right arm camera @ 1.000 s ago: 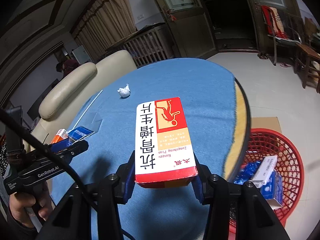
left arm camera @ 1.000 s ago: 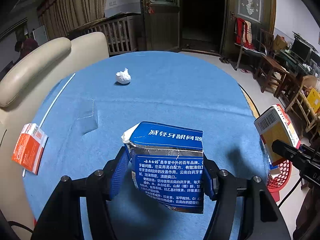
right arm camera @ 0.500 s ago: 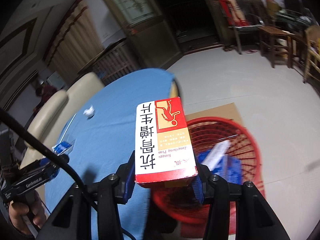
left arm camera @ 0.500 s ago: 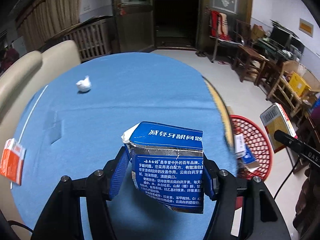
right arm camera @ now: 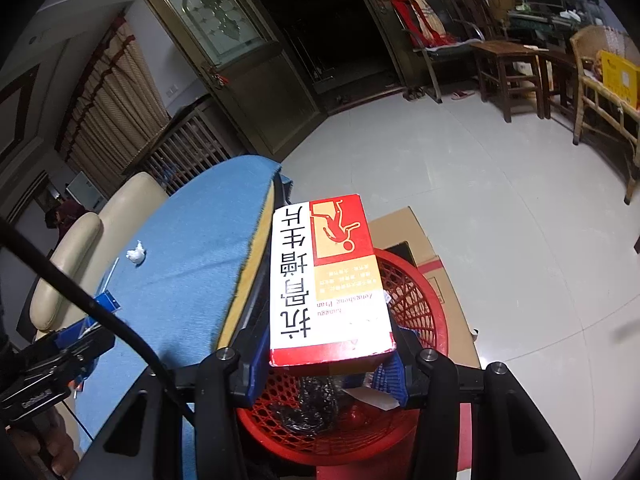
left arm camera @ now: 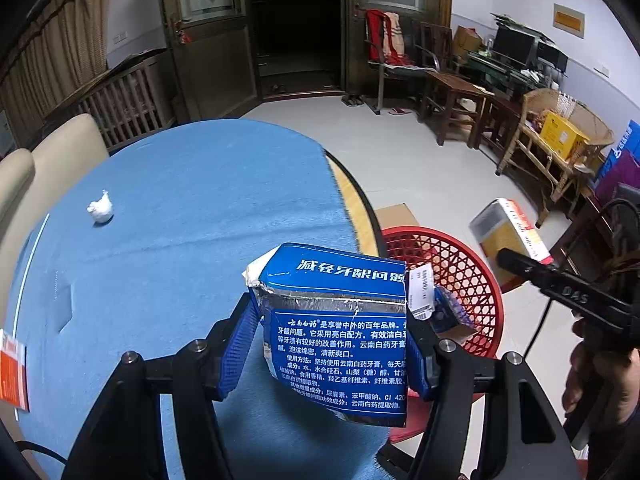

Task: Collect trash
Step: 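Carry both boxes over the red wastebasket and open both tools, then move the left tool back to the clear plastic tray on the table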

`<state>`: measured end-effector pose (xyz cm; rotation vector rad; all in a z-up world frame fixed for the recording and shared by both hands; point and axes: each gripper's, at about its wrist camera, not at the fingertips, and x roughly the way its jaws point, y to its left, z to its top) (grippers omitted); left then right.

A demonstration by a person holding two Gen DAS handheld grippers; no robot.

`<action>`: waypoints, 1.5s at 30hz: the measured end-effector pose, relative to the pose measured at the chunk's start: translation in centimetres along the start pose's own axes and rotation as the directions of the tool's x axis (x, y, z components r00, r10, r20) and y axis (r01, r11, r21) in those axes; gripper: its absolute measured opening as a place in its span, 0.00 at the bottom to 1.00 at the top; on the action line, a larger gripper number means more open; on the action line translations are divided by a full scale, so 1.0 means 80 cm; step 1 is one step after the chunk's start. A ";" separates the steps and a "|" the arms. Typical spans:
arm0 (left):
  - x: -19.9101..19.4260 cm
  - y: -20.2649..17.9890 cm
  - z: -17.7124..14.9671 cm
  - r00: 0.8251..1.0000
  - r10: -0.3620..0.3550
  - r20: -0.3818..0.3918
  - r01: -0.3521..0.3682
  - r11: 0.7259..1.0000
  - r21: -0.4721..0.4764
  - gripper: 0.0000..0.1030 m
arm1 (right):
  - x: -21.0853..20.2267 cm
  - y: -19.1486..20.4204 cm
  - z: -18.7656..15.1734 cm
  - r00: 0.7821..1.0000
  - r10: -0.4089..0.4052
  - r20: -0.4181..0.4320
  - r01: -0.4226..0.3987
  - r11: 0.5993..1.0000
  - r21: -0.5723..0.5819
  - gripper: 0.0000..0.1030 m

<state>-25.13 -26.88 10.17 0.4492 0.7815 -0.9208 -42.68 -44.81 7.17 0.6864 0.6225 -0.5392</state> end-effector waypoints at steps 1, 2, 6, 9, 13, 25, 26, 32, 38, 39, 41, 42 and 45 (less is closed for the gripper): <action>0.001 -0.002 0.001 1.000 -0.001 0.002 0.001 1.000 -0.004 0.65 | 0.003 -0.001 0.000 1.000 0.000 -0.004 0.000 1.000 0.002 0.49; 0.003 -0.004 0.002 1.000 -0.004 -0.001 0.004 1.000 -0.002 0.65 | 0.007 -0.002 0.000 1.000 -0.001 -0.006 0.001 1.000 0.004 0.49; 0.009 -0.009 0.005 1.000 -0.015 -0.008 0.015 1.000 0.003 0.65 | 0.018 -0.003 0.004 1.000 -0.004 -0.019 0.004 1.000 0.007 0.49; 0.014 -0.014 0.008 1.000 -0.026 -0.013 0.026 1.000 0.006 0.65 | 0.032 -0.008 0.006 0.999 -0.010 -0.052 0.010 1.000 0.012 0.55; 0.020 -0.020 0.008 0.999 -0.039 -0.021 0.039 0.999 0.018 0.65 | 0.046 -0.013 0.005 0.996 -0.031 -0.082 0.034 0.999 0.038 0.76; 0.046 -0.055 0.019 0.993 -0.100 -0.062 0.104 0.992 0.070 0.65 | 0.020 -0.032 0.017 0.999 -0.025 -0.027 0.028 0.992 0.119 0.76; 0.048 -0.059 0.020 0.992 -0.106 -0.065 0.111 0.991 0.075 0.65 | 0.018 -0.034 0.019 0.999 -0.026 -0.022 0.028 0.992 0.125 0.76; 0.062 -0.084 0.030 0.987 -0.138 -0.081 0.146 0.984 0.102 0.65 | 0.004 -0.045 0.028 1.000 -0.029 0.007 0.028 0.987 0.158 0.76; 0.072 -0.099 0.037 0.984 -0.155 -0.089 0.166 0.978 0.129 0.65 | -0.005 -0.051 0.034 0.999 -0.032 0.027 0.026 0.984 0.176 0.76; 0.074 -0.103 0.039 0.983 -0.158 -0.091 0.170 0.976 0.136 0.66 | -0.006 -0.051 0.036 0.999 -0.031 0.031 0.025 0.984 0.178 0.76; 0.079 -0.110 0.039 0.982 -0.160 -0.101 0.175 0.972 0.157 0.67 | -0.008 -0.051 0.039 0.999 -0.029 0.037 0.022 0.983 0.180 0.76; 0.083 -0.112 0.039 0.980 -0.165 -0.108 0.182 0.969 0.168 0.68 | -0.009 -0.051 0.041 0.999 -0.028 0.040 0.021 0.983 0.180 0.76; 0.095 -0.121 0.041 0.972 -0.182 -0.149 0.208 0.960 0.188 0.74 | -0.011 -0.048 0.046 0.998 -0.024 0.050 0.015 0.984 0.179 0.76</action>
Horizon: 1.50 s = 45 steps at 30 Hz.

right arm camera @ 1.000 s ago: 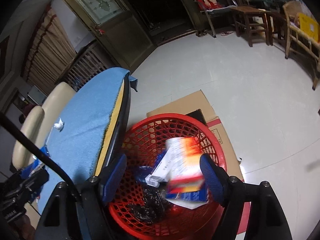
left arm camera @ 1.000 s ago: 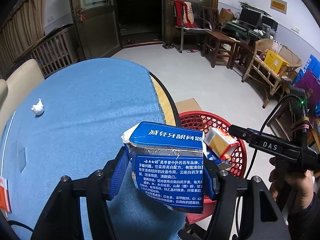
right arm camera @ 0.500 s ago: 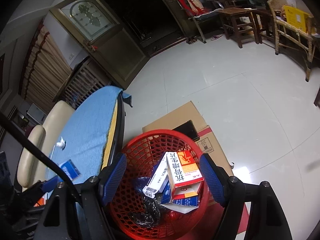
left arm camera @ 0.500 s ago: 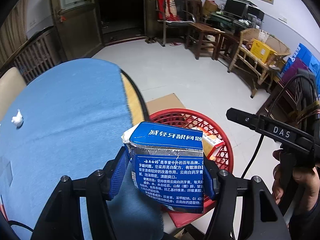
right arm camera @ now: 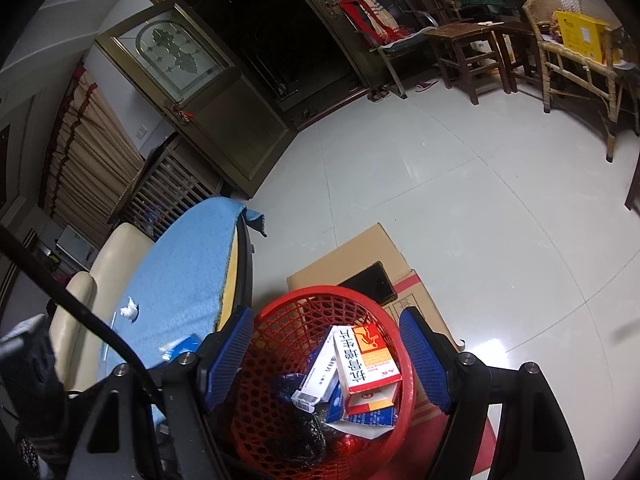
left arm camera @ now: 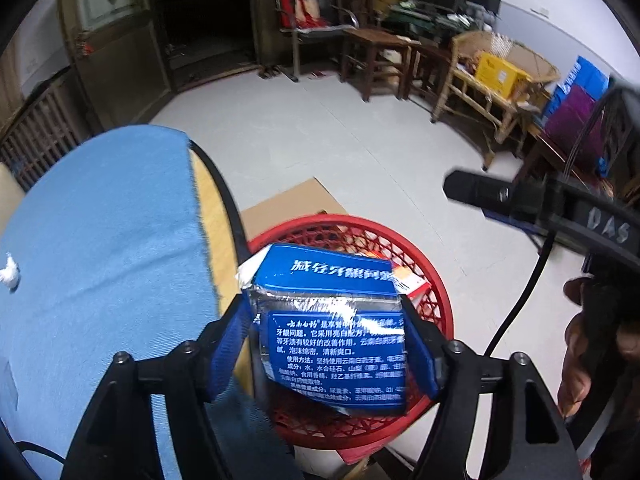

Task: Collect trash
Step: 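Move the left tool back to the clear plastic tray on the table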

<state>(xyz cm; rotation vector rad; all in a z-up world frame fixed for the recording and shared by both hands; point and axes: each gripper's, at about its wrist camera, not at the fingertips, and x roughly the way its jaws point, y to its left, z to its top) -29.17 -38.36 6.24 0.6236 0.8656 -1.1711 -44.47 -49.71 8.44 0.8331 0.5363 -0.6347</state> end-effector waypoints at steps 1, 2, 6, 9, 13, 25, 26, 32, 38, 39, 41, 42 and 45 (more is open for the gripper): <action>0.003 -0.001 0.000 1.000 -0.014 -0.009 0.014 1.000 0.004 0.75 | 0.000 0.001 0.001 1.000 0.001 0.001 -0.001 1.000 -0.002 0.76; 0.002 0.001 0.000 1.000 -0.023 -0.009 0.023 1.000 0.002 0.75 | -0.001 0.003 0.003 1.000 0.001 0.003 -0.001 1.000 -0.007 0.76; -0.010 0.010 -0.004 0.999 -0.050 0.014 0.050 0.999 -0.020 0.79 | -0.002 0.010 0.004 1.000 -0.002 0.005 0.002 1.000 -0.017 0.76; -0.023 0.026 -0.009 0.997 -0.061 0.036 0.063 0.997 -0.049 0.79 | 0.001 0.016 0.003 1.000 0.002 -0.002 -0.002 1.000 -0.021 0.76; -0.041 0.058 -0.022 0.998 -0.034 0.059 0.040 0.992 -0.118 0.79 | 0.003 0.033 0.001 1.000 0.010 -0.009 -0.010 0.999 -0.050 0.76; -0.101 0.218 -0.118 0.984 0.168 0.055 -0.128 0.893 -0.431 0.79 | 0.030 0.110 -0.031 0.994 0.052 -0.101 -0.067 0.985 -0.158 0.76; -0.107 0.238 -0.129 0.978 0.202 0.045 -0.158 0.871 -0.466 0.79 | 0.033 0.120 -0.036 0.992 0.056 -0.111 -0.075 0.982 -0.174 0.76; -0.142 0.331 -0.170 0.887 0.460 -0.023 -0.392 0.728 -0.563 0.79 | 0.042 0.162 -0.056 0.986 0.067 -0.150 -0.101 0.967 -0.233 0.76; -0.152 0.418 -0.211 0.752 0.641 -0.152 -0.583 0.539 -0.608 0.79 | 0.045 0.193 -0.070 0.983 0.066 -0.170 -0.112 0.954 -0.279 0.76; -0.151 0.429 -0.217 0.752 0.639 -0.162 -0.582 0.528 -0.619 0.79 | 0.045 0.196 -0.072 0.983 0.065 -0.173 -0.113 0.952 -0.284 0.76; -0.146 0.444 -0.223 0.762 0.626 -0.163 -0.566 0.523 -0.637 0.79 | 0.047 0.204 -0.074 0.982 0.060 -0.179 -0.112 0.949 -0.294 0.76; -0.143 0.444 -0.221 0.763 0.625 -0.164 -0.566 0.523 -0.637 0.79 | 0.048 0.208 -0.075 0.982 0.058 -0.182 -0.111 0.948 -0.299 0.76; -0.129 0.453 -0.215 0.768 0.620 -0.161 -0.567 0.540 -0.623 0.79 | 0.051 0.219 -0.079 0.981 0.051 -0.189 -0.109 0.942 -0.316 0.76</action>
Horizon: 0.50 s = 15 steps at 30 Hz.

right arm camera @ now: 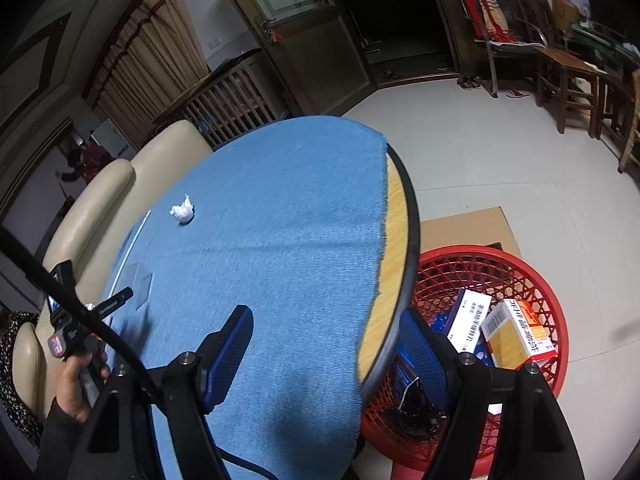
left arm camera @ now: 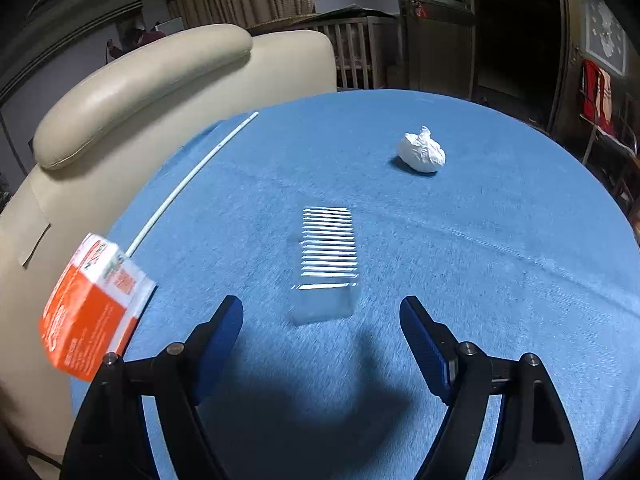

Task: Collect trash
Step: 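Move the left tool back to the clear plastic tray on the table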

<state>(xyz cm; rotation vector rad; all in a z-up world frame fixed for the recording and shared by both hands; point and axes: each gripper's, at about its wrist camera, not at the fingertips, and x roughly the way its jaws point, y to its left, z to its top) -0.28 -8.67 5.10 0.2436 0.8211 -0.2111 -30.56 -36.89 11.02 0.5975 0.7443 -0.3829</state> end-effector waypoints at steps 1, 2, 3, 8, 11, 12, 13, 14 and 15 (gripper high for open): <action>0.005 -0.004 0.002 1.000 0.000 0.001 0.000 1.000 0.011 0.79 | 0.001 0.002 0.000 1.000 -0.001 -0.003 0.001 1.000 -0.004 0.76; 0.013 -0.007 0.003 1.000 0.006 -0.004 -0.005 1.000 0.022 0.79 | 0.004 0.006 0.001 1.000 -0.003 -0.007 0.003 1.000 -0.011 0.76; 0.019 -0.009 0.005 1.000 0.010 -0.009 -0.010 1.000 0.028 0.79 | 0.006 0.010 0.001 1.000 -0.004 -0.011 0.004 1.000 -0.016 0.76; 0.038 0.008 0.004 0.997 -0.077 -0.016 0.077 0.996 -0.037 0.34 | 0.020 0.026 0.006 0.999 -0.007 -0.031 0.005 0.999 -0.043 0.76; 0.031 0.020 -0.004 0.996 -0.087 0.010 0.087 0.993 -0.080 0.34 | 0.038 0.039 0.011 0.999 -0.008 -0.054 0.004 0.998 -0.061 0.76; 0.028 0.026 -0.010 0.995 -0.096 0.021 0.098 0.990 -0.103 0.34 | 0.047 0.042 0.013 0.998 -0.007 -0.064 0.002 0.998 -0.066 0.76; 0.027 0.029 -0.015 0.995 -0.099 0.029 0.102 0.988 -0.113 0.34 | 0.056 0.049 0.015 0.997 -0.004 -0.074 -0.002 0.997 -0.074 0.76; 0.024 0.032 -0.021 0.993 -0.104 0.046 0.109 0.987 -0.114 0.33 | 0.067 0.058 0.016 0.996 0.001 -0.085 -0.008 0.996 -0.086 0.76; 0.025 0.032 -0.023 0.993 -0.103 0.052 0.108 0.987 -0.116 0.32 | 0.078 0.067 0.017 0.995 0.006 -0.095 -0.015 0.995 -0.098 0.76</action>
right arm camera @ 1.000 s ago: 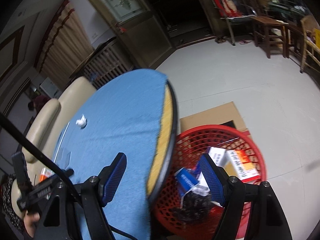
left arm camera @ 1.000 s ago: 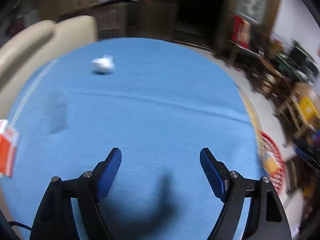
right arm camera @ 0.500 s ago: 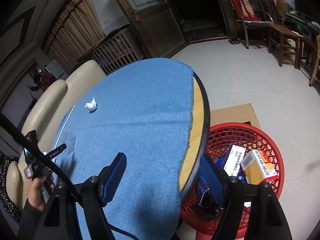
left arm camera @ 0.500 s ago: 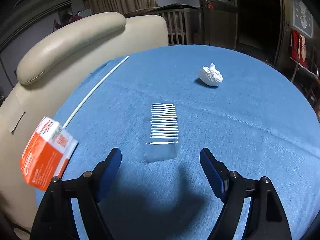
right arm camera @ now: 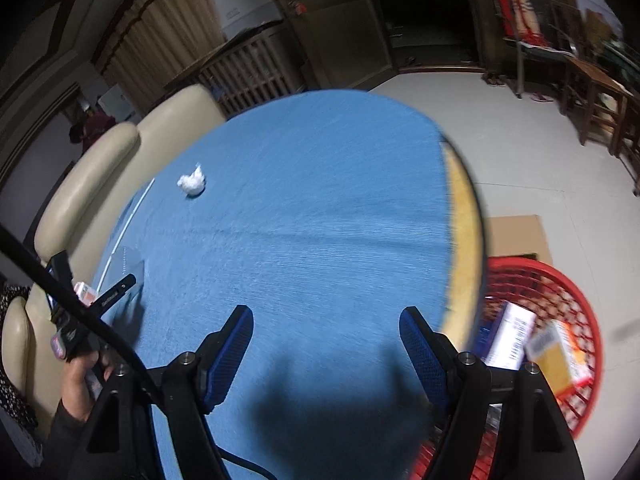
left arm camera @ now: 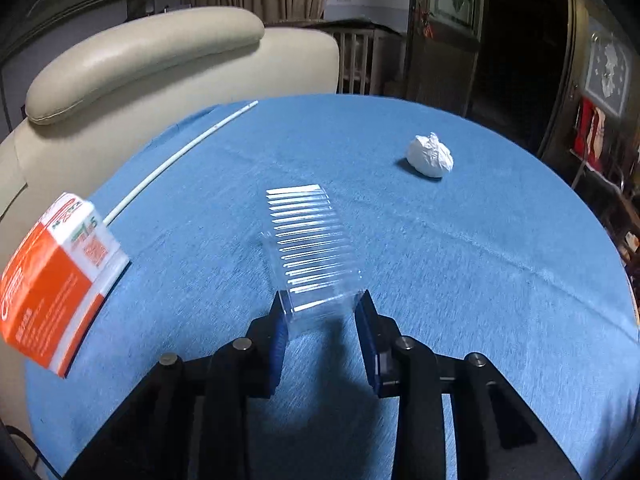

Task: Collect trash
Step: 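Move the left tool back to the clear plastic tray on the table, then grasp the clear plastic tray with the left tool while the right tool grasps the white tissue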

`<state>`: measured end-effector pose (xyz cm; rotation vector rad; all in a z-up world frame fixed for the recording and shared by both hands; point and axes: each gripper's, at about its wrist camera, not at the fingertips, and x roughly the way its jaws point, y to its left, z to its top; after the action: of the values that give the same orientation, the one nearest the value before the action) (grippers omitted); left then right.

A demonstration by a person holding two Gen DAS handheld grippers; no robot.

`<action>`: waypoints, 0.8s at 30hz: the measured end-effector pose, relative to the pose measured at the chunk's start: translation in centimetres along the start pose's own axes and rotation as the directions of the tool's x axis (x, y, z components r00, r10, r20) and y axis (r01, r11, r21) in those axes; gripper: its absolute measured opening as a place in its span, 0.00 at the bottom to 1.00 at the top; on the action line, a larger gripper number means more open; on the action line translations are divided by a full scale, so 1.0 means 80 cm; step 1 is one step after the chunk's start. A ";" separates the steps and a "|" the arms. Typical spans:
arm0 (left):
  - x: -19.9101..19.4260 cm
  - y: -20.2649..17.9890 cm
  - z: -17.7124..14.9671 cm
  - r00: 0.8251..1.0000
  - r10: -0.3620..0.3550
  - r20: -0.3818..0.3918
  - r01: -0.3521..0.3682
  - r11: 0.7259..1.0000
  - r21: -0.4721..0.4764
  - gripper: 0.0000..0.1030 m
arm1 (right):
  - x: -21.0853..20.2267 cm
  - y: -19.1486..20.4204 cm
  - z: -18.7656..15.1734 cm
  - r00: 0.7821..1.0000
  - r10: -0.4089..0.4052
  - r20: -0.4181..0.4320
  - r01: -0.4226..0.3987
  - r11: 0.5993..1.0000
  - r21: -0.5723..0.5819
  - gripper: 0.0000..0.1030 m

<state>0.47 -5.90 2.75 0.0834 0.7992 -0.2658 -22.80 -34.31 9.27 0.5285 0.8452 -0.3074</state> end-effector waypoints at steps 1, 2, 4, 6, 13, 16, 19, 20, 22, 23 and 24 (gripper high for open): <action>-0.002 0.003 -0.005 1.000 -0.014 0.011 0.014 1.000 -0.014 0.30 | 0.009 0.008 0.003 1.000 0.006 -0.008 -0.007 1.000 -0.012 0.76; -0.002 0.006 -0.006 1.000 -0.030 0.002 0.030 0.999 -0.031 0.05 | 0.025 0.023 0.009 1.000 0.018 -0.021 -0.019 0.999 -0.036 0.76; -0.008 0.019 -0.008 0.999 -0.036 0.011 0.037 0.997 -0.075 0.05 | 0.050 0.048 0.018 0.998 0.039 -0.040 -0.042 0.996 -0.076 0.76; -0.008 0.027 -0.007 0.999 -0.046 0.008 0.047 0.993 -0.105 0.05 | 0.074 0.074 0.028 0.997 0.064 -0.052 -0.070 0.991 -0.115 0.76; -0.002 0.021 -0.005 0.996 -0.084 -0.006 0.083 0.993 -0.085 0.05 | 0.163 0.161 0.073 0.991 0.113 -0.077 -0.128 0.965 -0.229 0.76; 0.005 0.021 -0.004 0.995 -0.097 -0.030 0.095 0.992 -0.085 0.06 | 0.193 0.192 0.097 0.990 0.124 -0.072 -0.139 0.954 -0.267 0.76; 0.012 0.013 -0.006 0.994 -0.087 -0.069 0.083 0.995 -0.056 0.12 | 0.222 0.223 0.125 0.988 0.142 -0.065 -0.155 0.944 -0.291 0.80; 0.009 0.010 -0.008 0.994 -0.089 -0.058 0.087 0.995 -0.039 0.37 | 0.231 0.234 0.134 0.986 0.154 -0.060 -0.165 0.939 -0.300 0.81; 0.000 0.002 -0.015 0.997 -0.071 -0.041 0.072 0.997 0.014 0.86 | 0.248 0.254 0.150 0.986 0.162 -0.046 -0.168 0.928 -0.333 0.81; -0.008 0.000 -0.019 0.998 -0.062 -0.016 0.062 0.998 0.029 0.88 | 0.257 0.264 0.158 0.986 0.161 -0.041 -0.165 0.922 -0.350 0.82; -0.019 -0.001 -0.023 0.998 -0.065 0.012 0.064 0.997 0.048 0.88 | 0.264 0.273 0.164 0.987 0.158 -0.041 -0.162 0.918 -0.361 0.83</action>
<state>-1.85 -5.35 2.61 0.1003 0.7831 -0.3460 8.77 -24.61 7.04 0.2500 0.8395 0.0062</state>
